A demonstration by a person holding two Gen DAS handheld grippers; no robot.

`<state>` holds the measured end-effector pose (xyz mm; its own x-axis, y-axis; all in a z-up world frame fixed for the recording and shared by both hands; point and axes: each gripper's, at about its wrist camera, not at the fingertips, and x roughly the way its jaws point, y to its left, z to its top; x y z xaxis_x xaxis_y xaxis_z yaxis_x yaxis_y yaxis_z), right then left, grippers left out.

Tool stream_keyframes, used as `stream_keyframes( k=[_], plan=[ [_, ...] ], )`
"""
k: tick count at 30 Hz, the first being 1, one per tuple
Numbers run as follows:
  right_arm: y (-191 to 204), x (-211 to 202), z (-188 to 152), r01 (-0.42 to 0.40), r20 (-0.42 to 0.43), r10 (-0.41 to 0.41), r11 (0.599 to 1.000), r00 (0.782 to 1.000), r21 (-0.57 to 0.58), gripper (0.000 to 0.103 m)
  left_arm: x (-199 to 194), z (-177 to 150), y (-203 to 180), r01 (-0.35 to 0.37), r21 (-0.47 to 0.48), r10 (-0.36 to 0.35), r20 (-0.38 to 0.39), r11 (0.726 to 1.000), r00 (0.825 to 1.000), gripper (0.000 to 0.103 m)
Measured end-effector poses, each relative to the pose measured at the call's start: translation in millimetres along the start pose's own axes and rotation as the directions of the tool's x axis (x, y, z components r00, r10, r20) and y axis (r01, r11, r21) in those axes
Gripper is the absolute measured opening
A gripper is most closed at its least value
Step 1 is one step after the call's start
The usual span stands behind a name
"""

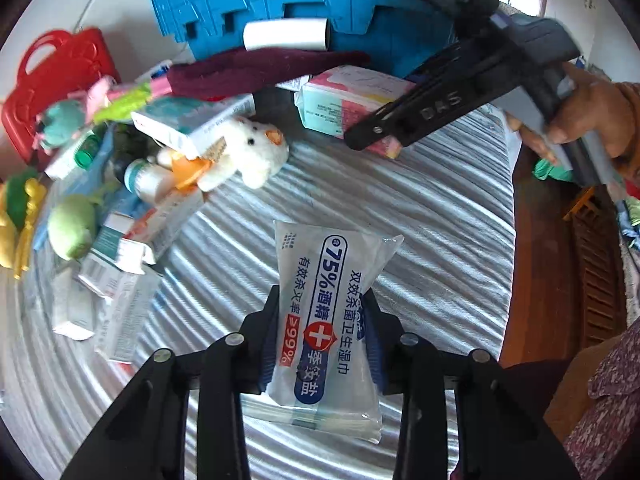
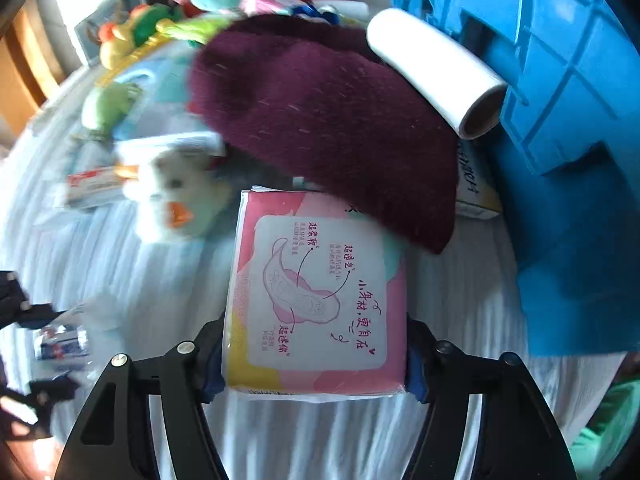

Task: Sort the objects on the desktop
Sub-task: 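Grasp the pink Kotex pad pack with the right tool while the left grasps the alcohol wipes pack, then carry the Kotex pack and wipes pack into the blue crate and release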

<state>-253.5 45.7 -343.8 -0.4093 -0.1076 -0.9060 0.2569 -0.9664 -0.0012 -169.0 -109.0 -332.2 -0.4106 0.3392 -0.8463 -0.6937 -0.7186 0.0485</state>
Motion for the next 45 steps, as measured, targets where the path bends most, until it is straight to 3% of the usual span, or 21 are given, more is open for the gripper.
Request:
stream_keyframes(
  k=[3,7,11,14,18,22,25,26,29,31,34,36,42,45],
  plan=[
    [7,-39,-7,-0.073,0.042,0.073,0.997,0.996,-0.008,0.067,-24,6,1,-0.039,-0.024,0.040,0.037,0.999,0.998,0.035],
    [13,-114,-3,-0.142,0.176,0.143,0.990,0.974,-0.021,0.067,-65,26,3,-0.099,-0.047,0.104,0.110,0.994,0.988,0.035],
    [6,-197,16,-0.169,0.354,0.164,0.986,0.921,-0.018,0.067,-107,72,5,-0.176,-0.029,0.178,0.207,0.984,0.962,0.035],
    [-7,-252,31,-0.144,0.468,0.126,0.990,0.875,0.003,0.067,-139,117,1,-0.232,-0.010,0.224,0.300,0.973,0.927,0.035],
    [-44,-320,36,-0.054,0.597,-0.010,0.994,0.802,0.090,0.067,-170,192,-12,-0.273,-0.018,0.254,0.429,0.962,0.867,0.035],
    [-94,-366,45,0.025,0.654,-0.139,0.983,0.744,0.181,0.067,-186,274,-34,-0.280,-0.054,0.268,0.506,0.958,0.820,0.035],
    [-137,-387,57,0.094,0.669,-0.233,0.967,0.706,0.237,0.067,-183,334,-53,-0.317,-0.092,0.316,0.526,0.944,0.790,0.036],
    [-151,-389,61,0.103,0.666,-0.247,0.963,0.704,0.247,0.067,-180,351,-57,-0.328,-0.113,0.337,0.529,0.938,0.779,0.036],
    [-191,-389,76,0.101,0.661,-0.247,0.962,0.709,0.252,0.067,-164,401,-68,-0.316,-0.166,0.356,0.502,0.934,0.788,0.036],
    [-214,-382,88,0.102,0.647,-0.242,0.964,0.723,0.247,0.067,-155,427,-75,-0.344,-0.194,0.395,0.493,0.919,0.775,0.036],
    [-241,-373,103,0.083,0.638,-0.222,0.967,0.737,0.240,0.067,-142,457,-78,-0.359,-0.241,0.432,0.459,0.902,0.776,0.036],
    [-257,-364,109,0.071,0.631,-0.209,0.969,0.747,0.237,0.068,-136,469,-76,-0.358,-0.269,0.445,0.442,0.894,0.779,0.037],
    [-291,-345,125,0.045,0.613,-0.184,0.971,0.769,0.234,0.068,-122,490,-81,-0.398,-0.316,0.502,0.404,0.861,0.765,0.038],
    [-302,-337,135,0.030,0.602,-0.167,0.972,0.781,0.231,0.069,-117,495,-80,-0.413,-0.343,0.527,0.381,0.844,0.760,0.049]
  ],
)
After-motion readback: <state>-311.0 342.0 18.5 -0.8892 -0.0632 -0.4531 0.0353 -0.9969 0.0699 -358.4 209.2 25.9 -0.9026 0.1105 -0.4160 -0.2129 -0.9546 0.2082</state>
